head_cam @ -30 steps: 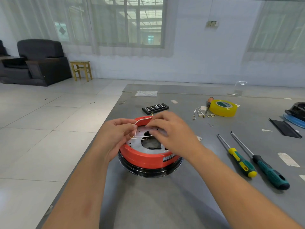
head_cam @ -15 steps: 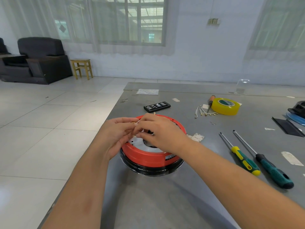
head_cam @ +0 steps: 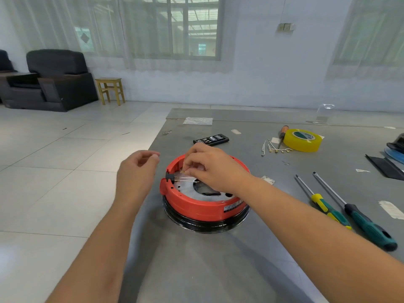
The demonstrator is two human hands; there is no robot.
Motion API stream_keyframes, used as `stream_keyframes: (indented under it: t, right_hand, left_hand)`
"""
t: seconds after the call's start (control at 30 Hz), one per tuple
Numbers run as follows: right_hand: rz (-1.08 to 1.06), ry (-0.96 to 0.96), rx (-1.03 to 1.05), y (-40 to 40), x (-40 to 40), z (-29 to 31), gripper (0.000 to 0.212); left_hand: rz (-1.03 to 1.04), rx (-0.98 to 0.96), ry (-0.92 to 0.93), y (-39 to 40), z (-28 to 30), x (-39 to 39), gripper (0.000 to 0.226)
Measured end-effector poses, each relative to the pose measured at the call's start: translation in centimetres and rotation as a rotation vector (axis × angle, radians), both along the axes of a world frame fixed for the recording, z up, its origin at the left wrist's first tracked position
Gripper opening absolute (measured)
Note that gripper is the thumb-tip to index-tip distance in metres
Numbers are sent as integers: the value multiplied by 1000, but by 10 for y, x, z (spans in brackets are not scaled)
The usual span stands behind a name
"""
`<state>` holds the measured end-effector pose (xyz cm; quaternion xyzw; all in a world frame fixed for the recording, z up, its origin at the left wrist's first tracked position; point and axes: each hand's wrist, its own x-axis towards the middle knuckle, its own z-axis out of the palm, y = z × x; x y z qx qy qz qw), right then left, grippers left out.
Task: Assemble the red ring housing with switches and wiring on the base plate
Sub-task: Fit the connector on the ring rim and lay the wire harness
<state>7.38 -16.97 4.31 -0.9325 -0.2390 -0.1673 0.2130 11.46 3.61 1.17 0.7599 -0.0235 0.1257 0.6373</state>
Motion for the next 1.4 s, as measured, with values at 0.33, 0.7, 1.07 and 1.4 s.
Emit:
stream_keyframes:
  t: [0.33,0.7,1.07,1.4]
  right_hand:
    - [-53,80,-236,6,27,-11,7]
    - [-26,33,-209,8,32,-26,9]
    - [-27,17,-148,8,35,-31,4]
    - [-30,33,-135,8,34,-29,5]
  left_hand:
    - [-234,5,-62,-7,-49,-13,33]
    - [-210,-45,-54,-8,-57,-6,32]
    - [-202,-86,-53,-8,-66,4,29]
    - [-230,-87,-75,-6,-70,11,29]
